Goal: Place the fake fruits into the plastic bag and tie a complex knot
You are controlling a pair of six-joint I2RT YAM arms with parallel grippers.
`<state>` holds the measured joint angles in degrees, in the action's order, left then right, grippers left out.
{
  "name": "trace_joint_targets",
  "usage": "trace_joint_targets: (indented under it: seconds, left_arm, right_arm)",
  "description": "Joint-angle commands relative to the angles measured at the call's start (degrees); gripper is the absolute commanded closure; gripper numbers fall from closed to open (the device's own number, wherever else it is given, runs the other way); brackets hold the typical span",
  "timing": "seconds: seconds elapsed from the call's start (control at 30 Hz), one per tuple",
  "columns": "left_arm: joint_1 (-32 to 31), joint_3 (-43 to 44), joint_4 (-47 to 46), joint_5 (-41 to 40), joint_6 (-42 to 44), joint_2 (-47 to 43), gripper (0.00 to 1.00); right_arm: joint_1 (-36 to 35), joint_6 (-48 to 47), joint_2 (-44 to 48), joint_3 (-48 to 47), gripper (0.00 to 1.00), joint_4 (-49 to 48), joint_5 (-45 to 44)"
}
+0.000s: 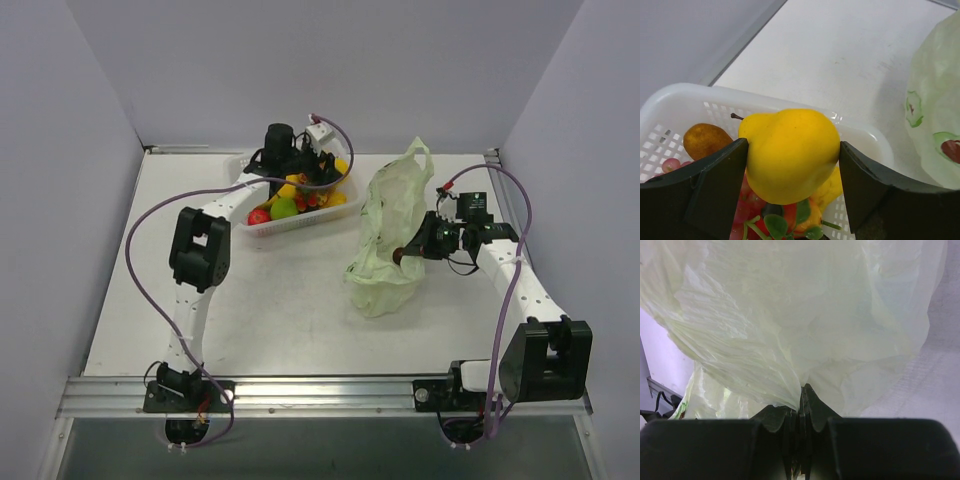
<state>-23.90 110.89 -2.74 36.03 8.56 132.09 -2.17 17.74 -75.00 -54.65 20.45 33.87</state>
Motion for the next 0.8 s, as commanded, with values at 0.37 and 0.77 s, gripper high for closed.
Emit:
trace_joint_targets:
  seconds: [0.37, 0.77]
  left_arm:
    - [-2.4, -15.5, -9.5, 9.3, -14.4, -25.5, 0.86]
    - [-14.3, -17.4, -10.8, 8.3, -22.8, -24.3, 0.81]
  right_arm:
    - [0.2, 0.4, -0.8, -3.0, 1.0, 0.2, -1.2]
    - [0.0, 2.0, 2.2, -4.1, 1.0, 2.1, -13.5]
